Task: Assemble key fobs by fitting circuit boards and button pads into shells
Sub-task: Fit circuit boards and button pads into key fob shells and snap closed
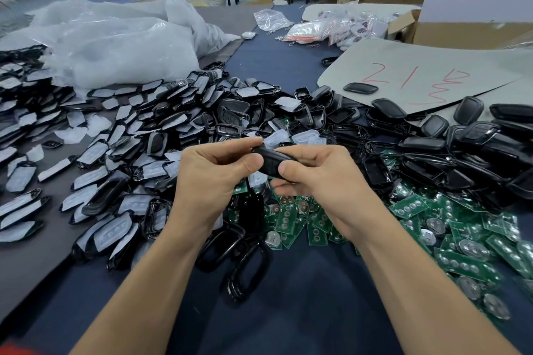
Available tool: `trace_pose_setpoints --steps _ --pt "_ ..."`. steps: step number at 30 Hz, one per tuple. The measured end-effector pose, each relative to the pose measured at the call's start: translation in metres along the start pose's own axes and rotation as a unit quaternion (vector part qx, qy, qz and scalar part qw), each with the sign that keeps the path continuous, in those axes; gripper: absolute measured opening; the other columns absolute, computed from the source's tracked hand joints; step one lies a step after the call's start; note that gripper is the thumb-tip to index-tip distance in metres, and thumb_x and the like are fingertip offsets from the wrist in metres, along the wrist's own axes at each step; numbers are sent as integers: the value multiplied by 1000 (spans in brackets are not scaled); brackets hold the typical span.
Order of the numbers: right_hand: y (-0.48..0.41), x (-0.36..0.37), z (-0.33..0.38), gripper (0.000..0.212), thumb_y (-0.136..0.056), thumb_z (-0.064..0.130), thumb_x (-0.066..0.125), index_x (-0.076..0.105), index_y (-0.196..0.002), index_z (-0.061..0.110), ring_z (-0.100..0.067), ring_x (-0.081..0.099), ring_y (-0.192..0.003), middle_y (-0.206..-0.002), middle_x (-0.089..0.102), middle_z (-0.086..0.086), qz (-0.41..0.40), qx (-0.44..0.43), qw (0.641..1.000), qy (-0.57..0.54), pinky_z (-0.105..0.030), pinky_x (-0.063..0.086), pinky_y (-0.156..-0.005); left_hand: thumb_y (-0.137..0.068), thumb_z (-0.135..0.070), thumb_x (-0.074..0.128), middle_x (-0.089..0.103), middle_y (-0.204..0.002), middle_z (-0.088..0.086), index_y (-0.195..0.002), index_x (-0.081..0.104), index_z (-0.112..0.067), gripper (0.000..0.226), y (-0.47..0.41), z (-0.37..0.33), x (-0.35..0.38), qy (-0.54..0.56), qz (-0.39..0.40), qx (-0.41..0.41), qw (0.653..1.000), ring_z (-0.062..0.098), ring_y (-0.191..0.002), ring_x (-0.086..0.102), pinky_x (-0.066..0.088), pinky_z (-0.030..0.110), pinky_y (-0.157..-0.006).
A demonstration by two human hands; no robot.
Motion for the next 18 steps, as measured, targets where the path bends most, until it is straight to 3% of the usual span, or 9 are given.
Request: trace_pose_setpoints --steps 3,7,12,18 --pt "-2 0 -2 23 -97 -4 65 78 -106 13 -25 76 -77 -97 80 -13 4 17 999 -39 -27 62 -70 -73 -14 81 82 -87 1 -91 85 -27 23 2 -4 3 7 14 -3 1000 9 -78 76 57 16 -71" --pt "-3 -3 -3 22 -98 -3 62 76 -110 8 -25 76 -76 -98 79 -13 5 32 996 -80 -26 62 -69 -75 -21 80 81 -86 5 -92 85 -29 20 2 -4 3 -4 11 -26 1000 16 -75 74 62 28 -72" --pt "-1 -3 0 23 -104 1 55 73 -118 2 -25 73 -68 -94 77 -18 5 18 997 -75 -27 60 -64 -74 -22 82 80 -79 5 -87 85 -30 16 3 -3 2 -6 2 -29 1000 13 -67 74 59 21 -64" --pt "-1 -2 1 26 -107 7 50 76 -109 3 -20 66 -58 -78 73 -11 -8 3 999 -38 -25 55 -55 -74 -22 83 80 -80 6 -89 86 -28 16 4 -1 3 0 -6 -25 1000 15 -64 75 60 20 -63"
Point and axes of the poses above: each hand's wrist, its own y-axis away from the middle knuckle, its own x-axis out of the palm, z = x × y, the point moved 4 cm from there along -y, towards the middle knuckle
